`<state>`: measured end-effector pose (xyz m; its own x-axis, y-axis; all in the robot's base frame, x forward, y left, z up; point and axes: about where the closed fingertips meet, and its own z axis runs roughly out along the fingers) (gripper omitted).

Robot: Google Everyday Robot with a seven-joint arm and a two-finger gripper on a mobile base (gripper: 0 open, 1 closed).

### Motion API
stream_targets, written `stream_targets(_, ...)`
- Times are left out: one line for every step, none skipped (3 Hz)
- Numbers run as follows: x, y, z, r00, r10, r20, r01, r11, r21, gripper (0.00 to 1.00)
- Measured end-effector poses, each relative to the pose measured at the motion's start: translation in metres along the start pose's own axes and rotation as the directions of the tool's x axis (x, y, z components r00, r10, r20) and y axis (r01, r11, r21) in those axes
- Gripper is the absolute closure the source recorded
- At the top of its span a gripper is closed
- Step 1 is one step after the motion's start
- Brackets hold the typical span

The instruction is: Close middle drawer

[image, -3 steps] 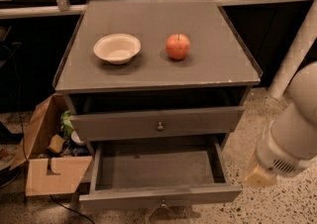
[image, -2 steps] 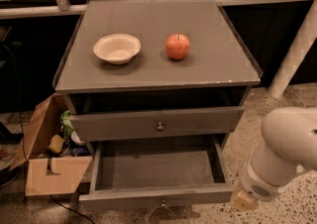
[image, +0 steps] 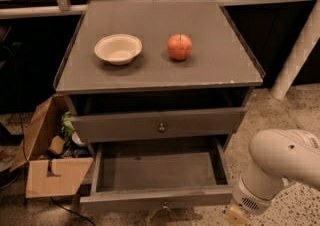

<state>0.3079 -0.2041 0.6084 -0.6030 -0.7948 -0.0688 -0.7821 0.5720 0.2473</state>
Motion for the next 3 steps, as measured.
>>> stream_targets(-0.004, -0.013, 0.035, 0.998, 0.062, 0.019, -0.062, 0.9981, -0.005, 1.00)
stream_targets(-0.013, -0.043, 0.085, 0.987, 0.158, 0.039, -0.158, 0.9874, 0.007, 1.00)
stream_targets(-0.017, -0.065, 0.123, 0.974, 0.226, 0.030, -0.226, 0.9739, 0.016, 1.00)
